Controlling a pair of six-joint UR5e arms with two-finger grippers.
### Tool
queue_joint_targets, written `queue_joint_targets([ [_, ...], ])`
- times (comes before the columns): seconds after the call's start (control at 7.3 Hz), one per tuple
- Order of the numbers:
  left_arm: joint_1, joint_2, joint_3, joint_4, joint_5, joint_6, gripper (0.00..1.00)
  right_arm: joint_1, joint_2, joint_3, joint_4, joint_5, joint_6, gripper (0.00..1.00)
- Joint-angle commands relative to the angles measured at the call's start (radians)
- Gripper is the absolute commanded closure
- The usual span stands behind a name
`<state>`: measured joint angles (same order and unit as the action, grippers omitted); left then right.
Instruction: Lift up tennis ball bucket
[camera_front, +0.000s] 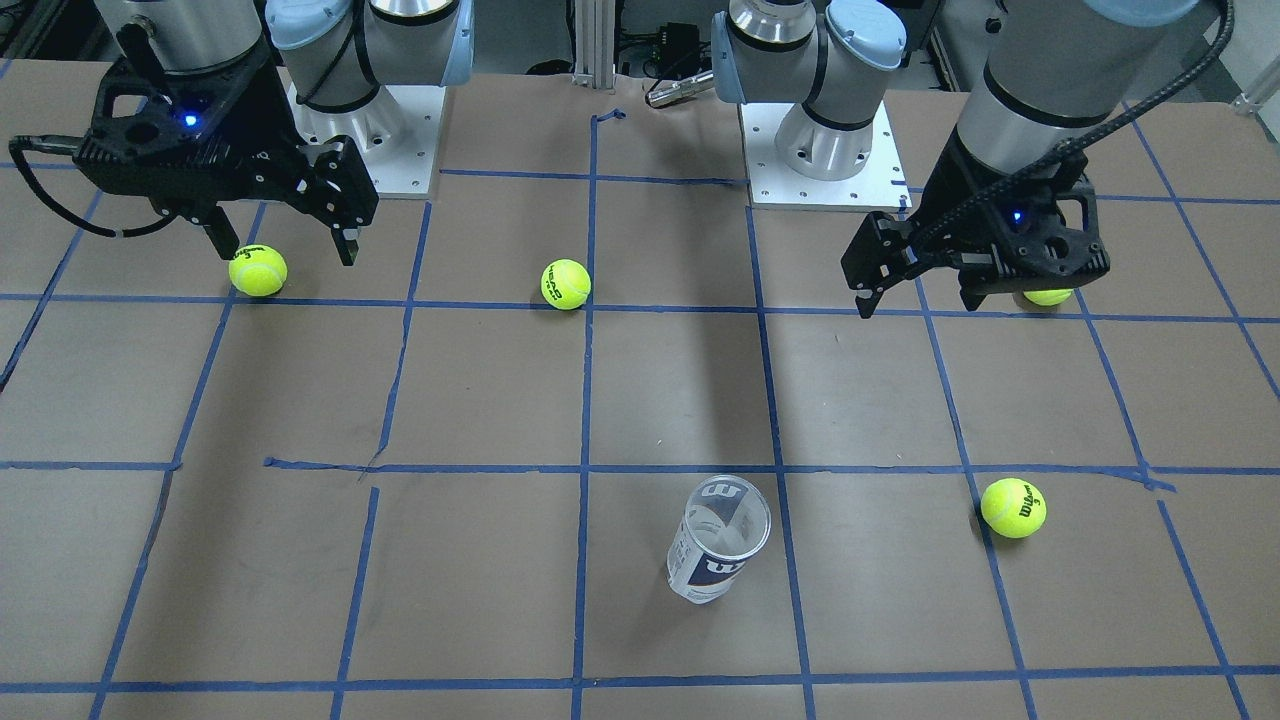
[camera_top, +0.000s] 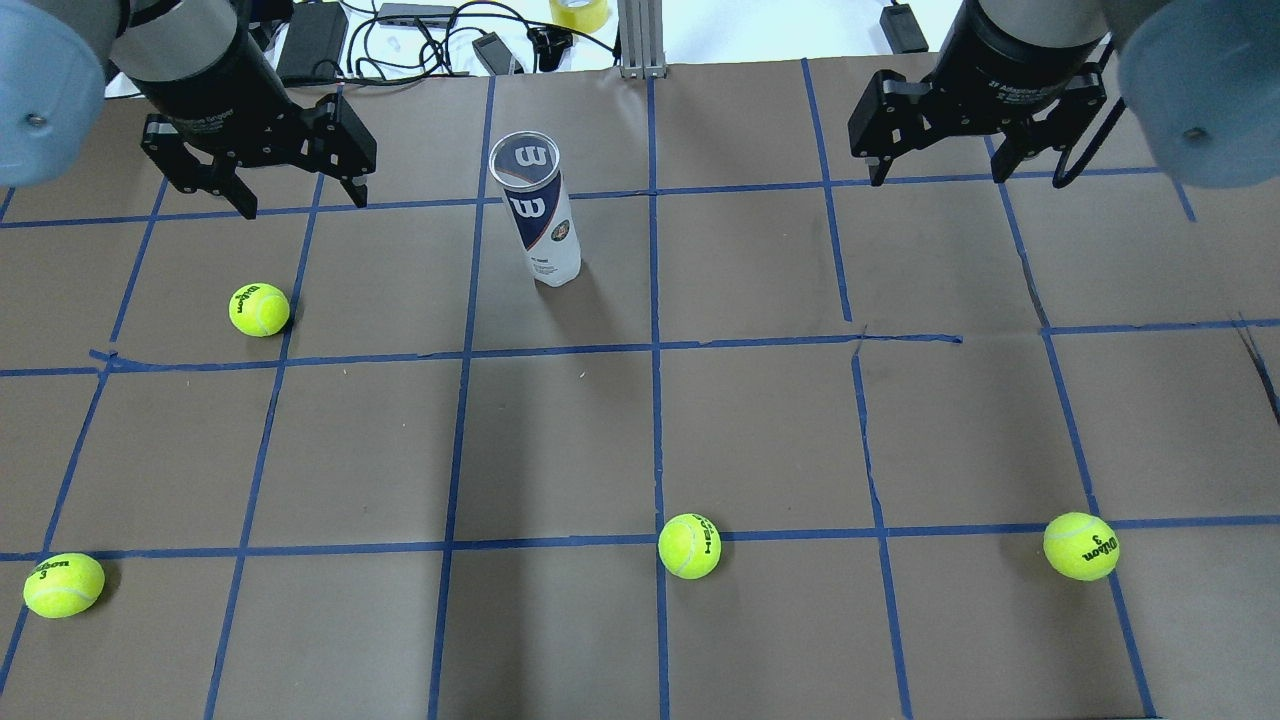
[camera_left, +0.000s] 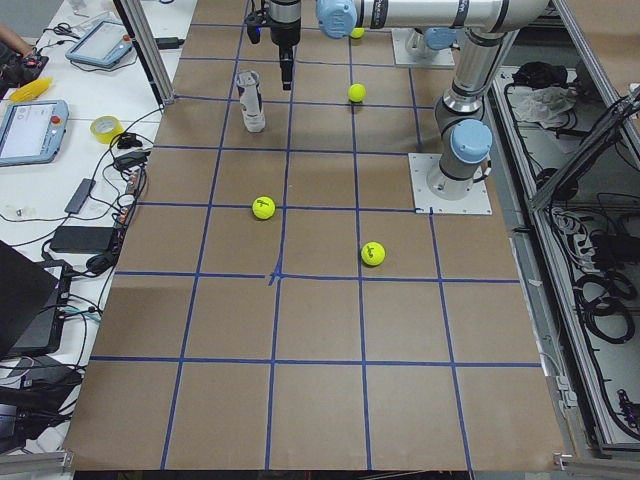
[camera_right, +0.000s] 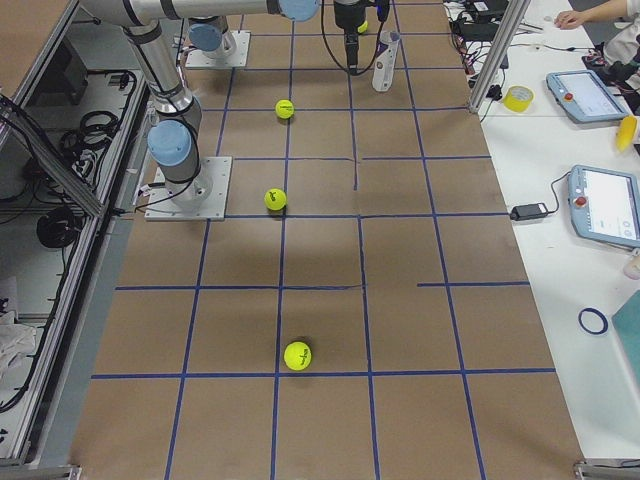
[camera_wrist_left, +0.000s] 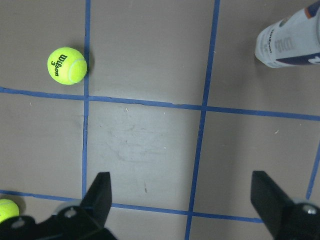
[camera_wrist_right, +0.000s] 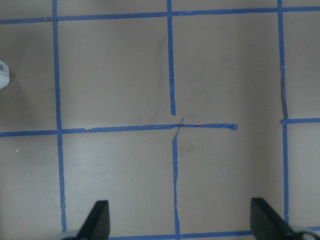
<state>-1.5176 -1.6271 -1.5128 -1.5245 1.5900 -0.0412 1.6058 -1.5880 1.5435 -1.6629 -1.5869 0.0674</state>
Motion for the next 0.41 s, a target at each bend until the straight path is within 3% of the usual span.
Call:
queue_joint_targets([
  [0.0,0.002,0.016,-0.006,-0.012,-0.008,0.003,0.00,0.000,-0.001,0.001,0.005,-0.001,-0.001,0.00],
  [0.27,0.002,0.026,-0.020,-0.014,-0.007,0.003,0.00,0.000,0.000,0.001,0.003,0.001,-0.001,0.00],
])
